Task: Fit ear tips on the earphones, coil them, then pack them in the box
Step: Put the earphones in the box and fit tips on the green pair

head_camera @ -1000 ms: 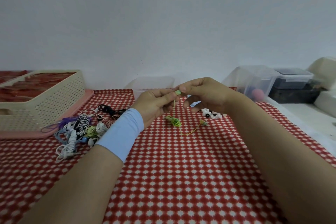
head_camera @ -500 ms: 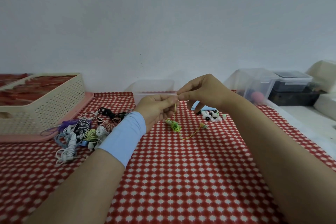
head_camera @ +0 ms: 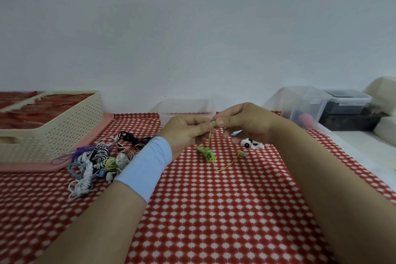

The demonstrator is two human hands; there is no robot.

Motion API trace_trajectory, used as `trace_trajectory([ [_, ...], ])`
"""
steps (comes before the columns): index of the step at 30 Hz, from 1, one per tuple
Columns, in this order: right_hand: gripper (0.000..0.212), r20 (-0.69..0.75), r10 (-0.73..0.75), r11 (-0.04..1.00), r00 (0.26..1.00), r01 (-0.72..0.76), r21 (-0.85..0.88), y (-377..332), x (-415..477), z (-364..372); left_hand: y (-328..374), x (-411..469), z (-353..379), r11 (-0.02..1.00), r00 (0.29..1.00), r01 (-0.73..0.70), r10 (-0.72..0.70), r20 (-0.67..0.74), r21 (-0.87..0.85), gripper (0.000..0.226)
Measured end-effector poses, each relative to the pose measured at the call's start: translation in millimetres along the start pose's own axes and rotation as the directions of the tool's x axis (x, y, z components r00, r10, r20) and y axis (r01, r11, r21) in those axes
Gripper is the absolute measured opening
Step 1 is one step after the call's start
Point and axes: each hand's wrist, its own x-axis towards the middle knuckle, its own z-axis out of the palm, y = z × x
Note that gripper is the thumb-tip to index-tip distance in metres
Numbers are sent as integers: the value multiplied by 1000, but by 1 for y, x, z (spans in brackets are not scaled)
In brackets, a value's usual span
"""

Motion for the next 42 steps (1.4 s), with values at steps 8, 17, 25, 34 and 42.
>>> trace_trajectory([
  [8, 13, 44, 16, 999, 999, -14, -46, -2, -5, -6, 3, -1, 3, 999, 1000, -19, 19, 4, 48, 11],
  [17, 5, -356, -10, 863, 935, -172, -475, 4, -15, -55, -2, 5, 7, 941, 998, -13, 35, -60, 339, 14],
  [25, 24, -427, 230, 586, 874, -475, -657, 29, -14, -69, -2, 4, 8, 615, 994, -90, 100, 36, 783, 23],
  [34, 36, -464, 268, 581, 845, -525, -621, 29, -12, -70, 3, 4, 11, 219, 996, -21, 91, 1, 976, 41],
  [42, 6, -366, 183, 729, 912, -376, -572, 21, -14, -68, 13, 17, 74, 179, 965, -198, -137, 224, 964, 28],
])
